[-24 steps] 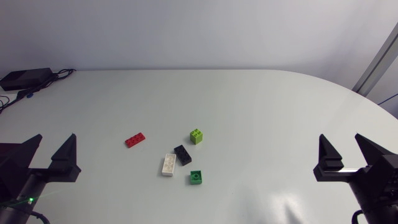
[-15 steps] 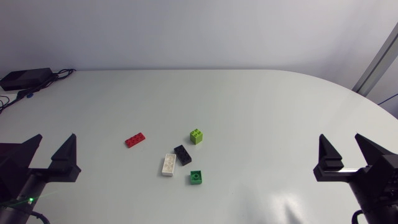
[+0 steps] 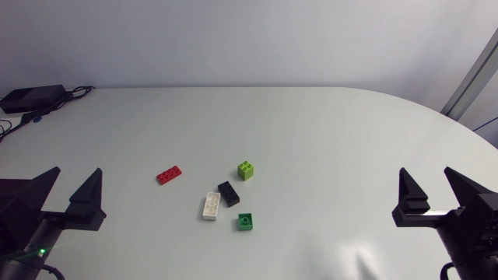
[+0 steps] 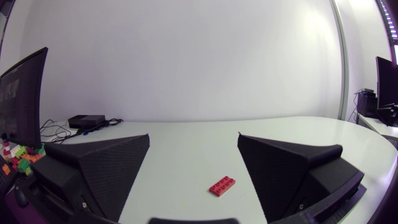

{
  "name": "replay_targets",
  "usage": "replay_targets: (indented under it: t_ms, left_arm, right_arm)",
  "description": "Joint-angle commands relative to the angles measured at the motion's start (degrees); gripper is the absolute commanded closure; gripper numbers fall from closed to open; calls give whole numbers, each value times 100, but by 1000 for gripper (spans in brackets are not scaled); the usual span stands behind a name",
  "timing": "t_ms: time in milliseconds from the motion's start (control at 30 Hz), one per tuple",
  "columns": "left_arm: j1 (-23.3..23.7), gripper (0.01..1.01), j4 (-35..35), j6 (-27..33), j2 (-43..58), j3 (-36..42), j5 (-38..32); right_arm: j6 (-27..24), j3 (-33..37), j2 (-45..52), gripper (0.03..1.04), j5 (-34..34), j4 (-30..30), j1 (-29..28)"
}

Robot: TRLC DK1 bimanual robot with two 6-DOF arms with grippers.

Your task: Disassemble duplo

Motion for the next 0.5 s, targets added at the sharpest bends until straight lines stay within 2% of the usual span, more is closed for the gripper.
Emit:
replay_targets:
  t_ms: [0, 100, 233, 467]
  left_arm:
    - [-163, 44, 12, 97, -104, -93, 48]
    - [-207, 48, 3, 97, -95, 118, 39]
    - [-269, 116, 21, 105, 19, 531, 48]
    - [-488, 120, 12, -97, 1574, 1595, 39]
  right_arm:
    - [-79, -237, -49, 64, 2, -2, 90]
    - [-87, -53, -49, 64, 2, 94, 178]
    - [-79, 510, 241, 66, -86, 59, 274]
    - [159, 1626, 1840, 67, -86, -46, 468]
